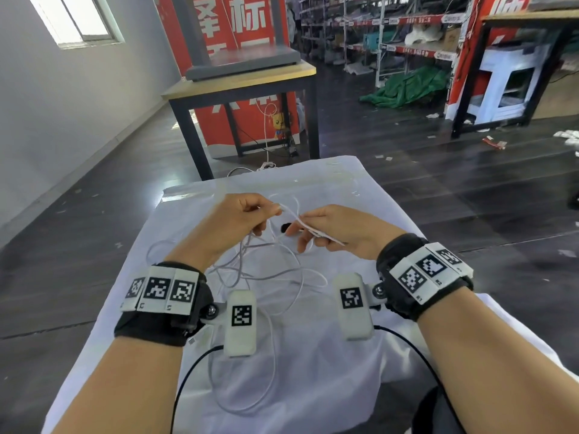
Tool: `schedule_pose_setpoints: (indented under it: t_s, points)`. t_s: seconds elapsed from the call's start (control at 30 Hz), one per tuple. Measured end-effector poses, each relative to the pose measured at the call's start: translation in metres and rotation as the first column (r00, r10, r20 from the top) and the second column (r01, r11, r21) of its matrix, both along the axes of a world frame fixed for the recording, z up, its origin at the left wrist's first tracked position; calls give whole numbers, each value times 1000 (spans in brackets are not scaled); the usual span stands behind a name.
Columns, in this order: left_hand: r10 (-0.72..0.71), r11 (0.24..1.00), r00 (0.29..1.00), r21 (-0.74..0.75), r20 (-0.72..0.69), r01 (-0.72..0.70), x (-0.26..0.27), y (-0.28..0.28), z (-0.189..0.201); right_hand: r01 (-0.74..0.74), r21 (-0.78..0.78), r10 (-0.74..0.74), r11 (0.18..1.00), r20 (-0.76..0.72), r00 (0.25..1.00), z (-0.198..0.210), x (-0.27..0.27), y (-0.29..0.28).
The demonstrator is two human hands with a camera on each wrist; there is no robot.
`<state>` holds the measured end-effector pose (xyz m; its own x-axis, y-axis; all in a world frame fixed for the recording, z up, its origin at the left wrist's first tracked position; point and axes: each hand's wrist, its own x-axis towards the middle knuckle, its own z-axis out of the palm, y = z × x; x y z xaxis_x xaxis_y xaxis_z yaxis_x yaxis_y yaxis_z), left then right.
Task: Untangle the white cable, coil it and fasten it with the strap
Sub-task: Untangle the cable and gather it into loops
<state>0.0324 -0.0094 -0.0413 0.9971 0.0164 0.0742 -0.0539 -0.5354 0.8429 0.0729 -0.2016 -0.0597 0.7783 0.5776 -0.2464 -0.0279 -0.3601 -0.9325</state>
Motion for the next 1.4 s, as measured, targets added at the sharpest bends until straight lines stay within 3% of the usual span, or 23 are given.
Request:
schedule_pose_setpoints:
  t_s: [0.2, 0.37, 0.53, 0.7, 0.77, 0.9, 0.97, 1.17, 1.27, 1.4]
  points:
    - [150, 970, 982, 176, 114, -169, 4, 0, -4, -85, 34, 89, 996, -127, 988, 4, -2, -2]
    - [102, 927, 987, 348, 126, -140, 2, 1, -5, -145, 11, 146, 989, -8, 989, 3, -3, 0]
    - [111, 986, 994, 127, -19, -108, 5, 4, -9, -147, 32, 146, 989, 18, 989, -1, -3, -2]
    - [137, 990, 988, -41, 70, -135, 5, 6, -6, -178, -12, 178, 984, -13, 984, -3, -1, -1]
    - [130, 991, 987, -19, 95, -129, 5, 7, -5, -153, -33, 153, 988, -15, 988, -5, -1, -1]
    - [83, 974, 988, 200, 132, -108, 5, 7, -6, -82, -32, 81, 996, -31, 996, -4, -1, -1]
    - [98, 976, 989, 182, 115, -118, 6, 6, -7, -86, -15, 85, 996, -66, 994, -2, -2, -1]
    - [127, 960, 992, -247, -19, -128, 3, -2, 4, -184, 8, 185, 983, -35, 982, 3, -6, -2]
    - [152, 961, 988, -229, -24, -153, 2, -2, 5, -202, -15, 201, 979, -18, 979, 2, -7, -2]
    - [162, 983, 986, -91, 35, -158, 3, -5, 0, -240, -125, 247, 963, 48, 968, -3, -7, 0]
